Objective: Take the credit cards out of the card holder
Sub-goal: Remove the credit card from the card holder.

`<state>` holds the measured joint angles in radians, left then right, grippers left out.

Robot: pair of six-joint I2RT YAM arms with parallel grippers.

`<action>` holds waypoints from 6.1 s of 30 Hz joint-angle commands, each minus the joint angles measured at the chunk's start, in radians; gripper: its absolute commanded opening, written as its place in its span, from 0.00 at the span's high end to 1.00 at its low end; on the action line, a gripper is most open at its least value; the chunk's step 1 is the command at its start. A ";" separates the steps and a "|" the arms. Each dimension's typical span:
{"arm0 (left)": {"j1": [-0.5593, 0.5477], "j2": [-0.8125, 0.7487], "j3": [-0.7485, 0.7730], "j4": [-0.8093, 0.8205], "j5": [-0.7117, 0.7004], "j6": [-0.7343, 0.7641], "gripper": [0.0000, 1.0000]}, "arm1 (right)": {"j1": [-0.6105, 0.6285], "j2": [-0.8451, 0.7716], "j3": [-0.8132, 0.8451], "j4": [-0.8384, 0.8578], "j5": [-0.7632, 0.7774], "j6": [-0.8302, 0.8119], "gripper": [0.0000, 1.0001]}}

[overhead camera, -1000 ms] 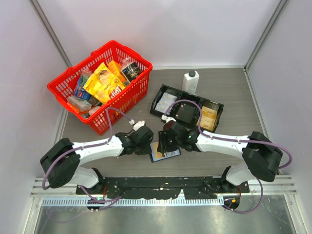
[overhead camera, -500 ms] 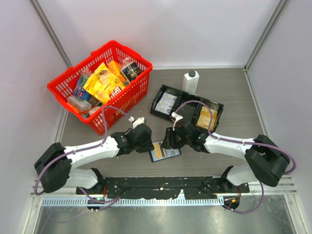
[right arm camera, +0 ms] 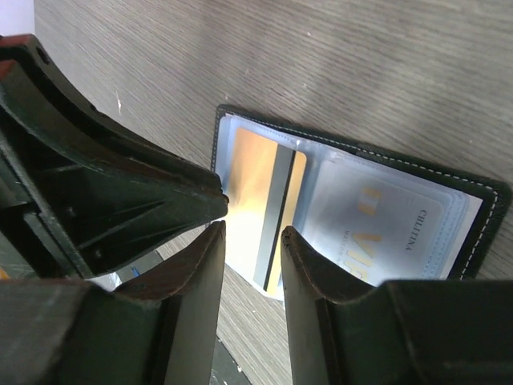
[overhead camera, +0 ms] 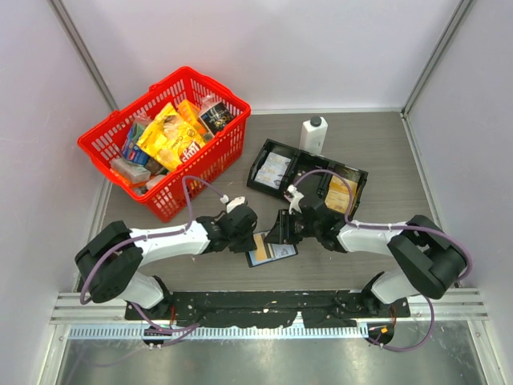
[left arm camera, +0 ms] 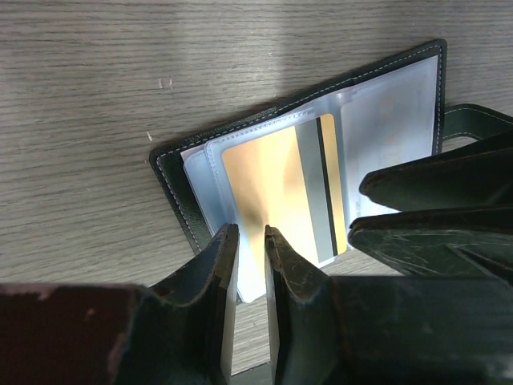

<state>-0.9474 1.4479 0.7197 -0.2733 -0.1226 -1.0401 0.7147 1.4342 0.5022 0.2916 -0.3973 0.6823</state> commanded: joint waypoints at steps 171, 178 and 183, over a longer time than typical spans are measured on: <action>-0.002 -0.038 0.014 0.049 0.029 0.018 0.89 | -0.205 0.146 -0.126 0.233 -0.253 0.010 0.99; -0.002 0.018 0.076 0.083 0.046 0.051 0.83 | -0.205 0.141 -0.125 0.230 -0.253 0.011 0.99; -0.002 0.075 0.090 0.120 0.070 0.057 0.84 | -0.205 0.143 -0.123 0.228 -0.256 0.010 0.99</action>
<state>-0.9470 1.4899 0.7788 -0.2104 -0.0780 -1.0088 0.5129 1.5902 0.3687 0.5552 -0.6682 0.7311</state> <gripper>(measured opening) 0.168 0.026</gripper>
